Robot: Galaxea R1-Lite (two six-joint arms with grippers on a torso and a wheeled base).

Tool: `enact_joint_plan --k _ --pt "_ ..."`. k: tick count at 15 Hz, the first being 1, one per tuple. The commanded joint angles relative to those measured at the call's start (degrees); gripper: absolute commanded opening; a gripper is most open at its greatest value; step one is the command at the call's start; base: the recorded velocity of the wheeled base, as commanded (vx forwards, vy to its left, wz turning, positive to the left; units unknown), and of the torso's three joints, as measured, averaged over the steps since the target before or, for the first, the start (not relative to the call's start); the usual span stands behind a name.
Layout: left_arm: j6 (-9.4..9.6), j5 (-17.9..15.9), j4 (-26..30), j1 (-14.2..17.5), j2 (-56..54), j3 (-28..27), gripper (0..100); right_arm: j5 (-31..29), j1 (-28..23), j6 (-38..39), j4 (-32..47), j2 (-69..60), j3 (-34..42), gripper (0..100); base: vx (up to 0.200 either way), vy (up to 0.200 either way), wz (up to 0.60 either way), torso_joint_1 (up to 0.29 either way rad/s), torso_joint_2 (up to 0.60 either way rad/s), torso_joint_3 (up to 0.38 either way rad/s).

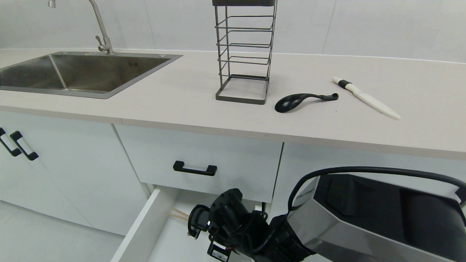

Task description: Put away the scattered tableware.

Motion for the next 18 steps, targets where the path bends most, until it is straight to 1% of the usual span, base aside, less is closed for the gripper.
enact_joint_plan --k 1,5,7,8,13,15,18 --pt "-0.02 0.0 0.0 0.0 0.1 0.0 100 0.0 0.0 -0.1 0.0 0.8 -0.2 0 0.000 0.000 0.00 0.000 0.00 0.000" --pt "-0.02 0.0 0.0 0.0 0.1 0.0 100 0.0 0.0 -0.4 -0.2 1.0 -0.3 0 0.000 0.000 0.00 0.000 0.00 0.000" --pt "-0.02 0.0 0.0 0.0 0.1 0.0 100 0.0 0.0 -0.7 -0.1 1.2 -2.4 0 0.000 0.000 0.00 0.000 0.00 0.000" --pt "-0.02 0.0 0.0 0.0 0.1 0.0 100 0.0 -0.3 -0.7 0.0 1.2 -2.6 100 0.000 0.000 0.00 0.000 0.00 0.000" --pt "-0.02 0.0 0.0 0.0 0.1 0.0 100 0.0 -0.1 -1.1 0.1 0.4 -1.4 100 0.000 0.000 0.00 0.000 0.00 0.000" --pt "-0.02 0.0 0.0 0.0 0.1 0.0 100 0.0 -0.3 -3.5 1.3 -1.6 -1.7 100 0.000 0.000 0.00 0.000 0.00 0.000" --pt "-0.02 0.0 0.0 0.0 0.1 0.0 100 0.3 1.6 -3.5 2.4 -6.8 -0.2 100 0.000 0.000 0.00 0.000 0.00 0.000"
